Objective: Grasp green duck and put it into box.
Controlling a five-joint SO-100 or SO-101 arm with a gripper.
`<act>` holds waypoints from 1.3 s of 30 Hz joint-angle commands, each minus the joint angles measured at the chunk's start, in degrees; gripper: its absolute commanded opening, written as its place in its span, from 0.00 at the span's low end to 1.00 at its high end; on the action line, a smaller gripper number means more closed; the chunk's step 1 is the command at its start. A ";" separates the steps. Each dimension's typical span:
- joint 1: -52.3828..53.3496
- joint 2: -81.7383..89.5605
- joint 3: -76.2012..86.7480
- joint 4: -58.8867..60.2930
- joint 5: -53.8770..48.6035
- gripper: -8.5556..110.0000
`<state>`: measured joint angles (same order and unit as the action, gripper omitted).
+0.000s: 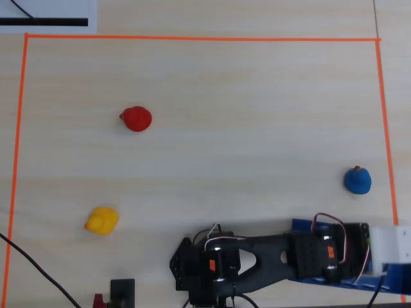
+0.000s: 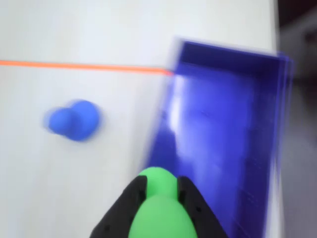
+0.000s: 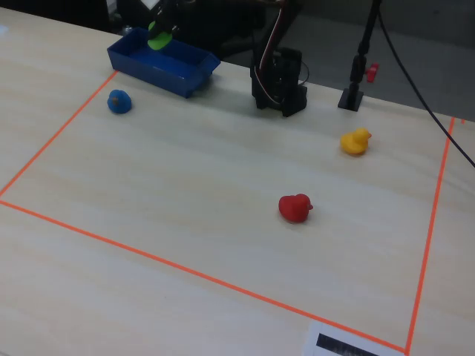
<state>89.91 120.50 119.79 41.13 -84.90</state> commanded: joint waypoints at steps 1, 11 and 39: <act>2.64 2.37 -0.18 0.97 -0.97 0.07; 4.75 0.00 7.65 -9.93 -2.55 0.07; -20.39 0.18 8.61 -20.74 -4.39 0.09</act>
<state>83.14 118.48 132.01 21.36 -90.88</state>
